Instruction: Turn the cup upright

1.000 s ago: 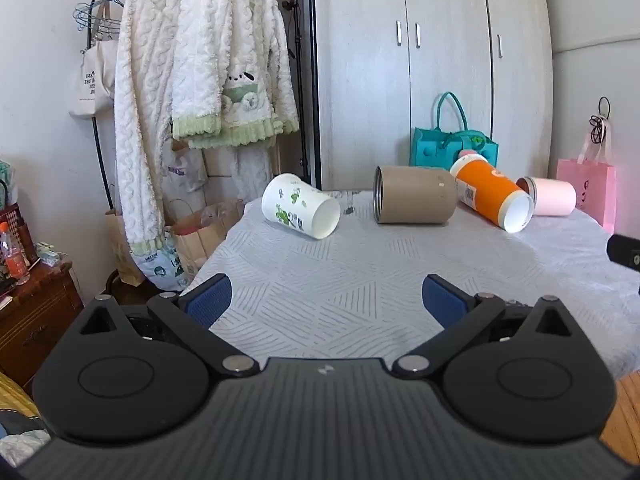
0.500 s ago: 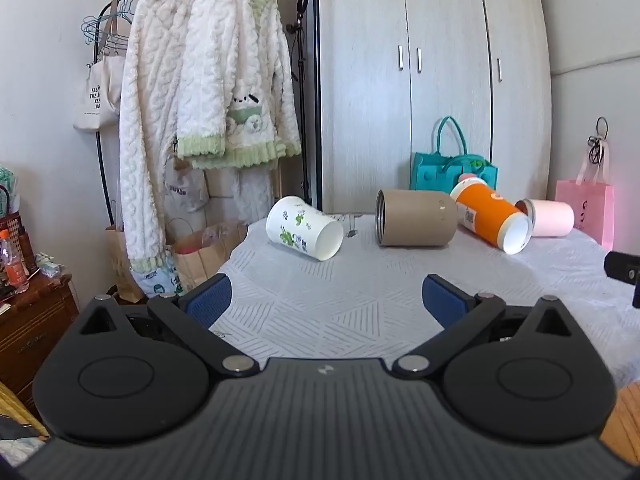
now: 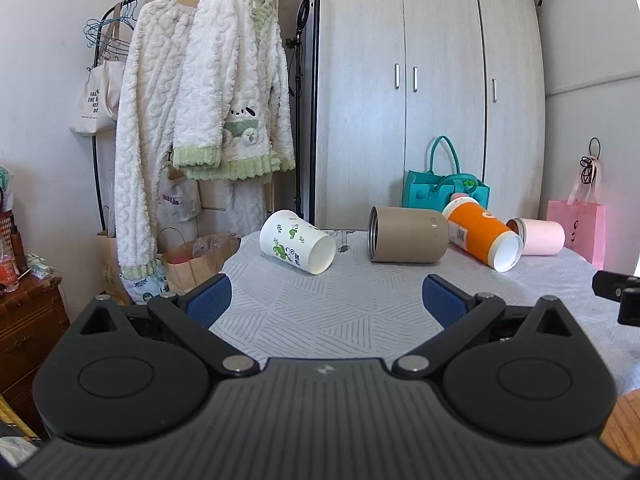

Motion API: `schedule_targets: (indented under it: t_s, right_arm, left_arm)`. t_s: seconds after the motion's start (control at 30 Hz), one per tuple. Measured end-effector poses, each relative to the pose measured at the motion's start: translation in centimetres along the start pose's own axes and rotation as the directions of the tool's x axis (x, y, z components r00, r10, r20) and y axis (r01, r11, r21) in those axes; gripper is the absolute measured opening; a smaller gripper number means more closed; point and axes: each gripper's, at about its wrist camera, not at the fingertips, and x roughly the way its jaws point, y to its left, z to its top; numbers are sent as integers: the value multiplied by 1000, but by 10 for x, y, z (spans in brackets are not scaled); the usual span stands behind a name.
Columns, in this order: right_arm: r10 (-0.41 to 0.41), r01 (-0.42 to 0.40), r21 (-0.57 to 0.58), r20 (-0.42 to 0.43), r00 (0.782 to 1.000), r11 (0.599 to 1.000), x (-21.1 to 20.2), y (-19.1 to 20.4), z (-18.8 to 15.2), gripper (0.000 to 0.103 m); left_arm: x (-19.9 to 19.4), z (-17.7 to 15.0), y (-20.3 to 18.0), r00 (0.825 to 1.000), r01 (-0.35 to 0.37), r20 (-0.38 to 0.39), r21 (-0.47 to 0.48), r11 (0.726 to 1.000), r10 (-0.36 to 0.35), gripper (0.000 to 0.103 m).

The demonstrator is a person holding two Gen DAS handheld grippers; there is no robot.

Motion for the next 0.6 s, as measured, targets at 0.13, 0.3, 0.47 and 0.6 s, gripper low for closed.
schedule_targets:
  t_s: [0.13, 0.3, 0.47, 0.6]
  right_arm:
    - [2, -2, -3, -6, 1000, 1000, 1, 1, 1, 103]
    - [1, -1, -2, -11, 1000, 1000, 3, 1, -1, 103]
    - [5, -5, -7, -18, 1000, 1000, 4, 2, -2, 103]
    - [-2, 2, -13, -20, 1000, 1000, 4, 2, -1, 103]
  left_arm:
    - [-1, -1, 1, 1000, 0, 7, 12, 1000, 0, 103]
    - [1, -2, 1, 1000, 10, 3, -1, 1000, -10, 103]
    - [2, -4, -2, 1000, 6, -8, 16, 1000, -5, 103]
    - [2, -4, -2, 1000, 7, -9, 16, 1000, -7, 103]
